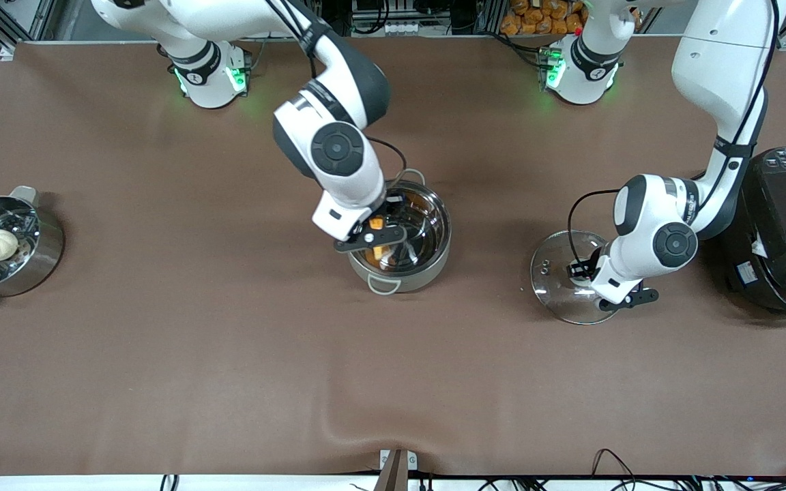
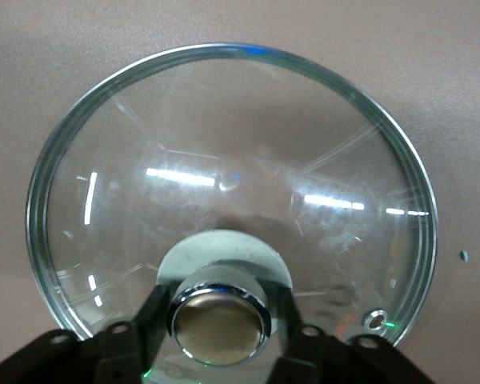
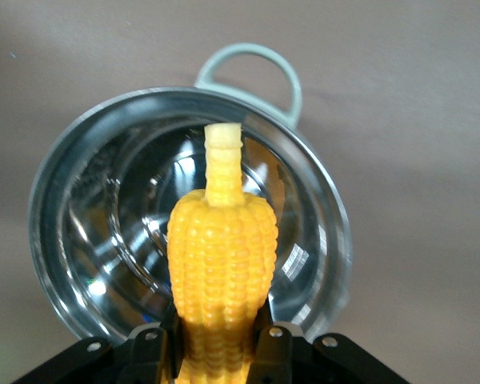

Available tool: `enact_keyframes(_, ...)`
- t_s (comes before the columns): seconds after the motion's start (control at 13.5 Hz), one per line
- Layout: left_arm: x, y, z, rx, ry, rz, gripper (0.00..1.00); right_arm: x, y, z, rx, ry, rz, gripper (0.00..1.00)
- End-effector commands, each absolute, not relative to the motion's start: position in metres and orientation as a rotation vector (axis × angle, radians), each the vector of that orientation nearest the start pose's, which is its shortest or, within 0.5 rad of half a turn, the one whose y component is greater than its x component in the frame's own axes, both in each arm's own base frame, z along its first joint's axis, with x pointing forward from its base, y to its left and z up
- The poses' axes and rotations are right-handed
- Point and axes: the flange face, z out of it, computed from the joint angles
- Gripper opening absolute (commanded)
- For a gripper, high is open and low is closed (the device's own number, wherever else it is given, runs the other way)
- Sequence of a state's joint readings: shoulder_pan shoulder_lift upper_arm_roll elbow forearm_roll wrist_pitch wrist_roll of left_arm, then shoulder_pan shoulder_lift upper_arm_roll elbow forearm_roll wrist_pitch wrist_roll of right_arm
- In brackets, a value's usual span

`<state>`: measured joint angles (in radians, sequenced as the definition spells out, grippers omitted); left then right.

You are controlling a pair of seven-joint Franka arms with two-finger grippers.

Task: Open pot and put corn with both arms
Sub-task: 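Carry the corn over the open pot with the right gripper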

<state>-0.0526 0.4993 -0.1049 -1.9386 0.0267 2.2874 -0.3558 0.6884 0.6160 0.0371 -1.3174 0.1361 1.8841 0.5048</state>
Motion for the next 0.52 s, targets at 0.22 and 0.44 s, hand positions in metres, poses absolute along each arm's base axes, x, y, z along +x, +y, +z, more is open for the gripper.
enact_keyframes(0.22,0.608,-0.092,0.235,-3.118,-0.279,0.168,1.0,0.534,0.512,0.344,-3.028,-0.262,0.185,0.0)
enact_keyframes(0.44,0.618,-0.096,0.285,-3.124,-0.298,0.087,1.0,0.524,0.522,0.327,-3.046,-0.279,0.208,0.0)
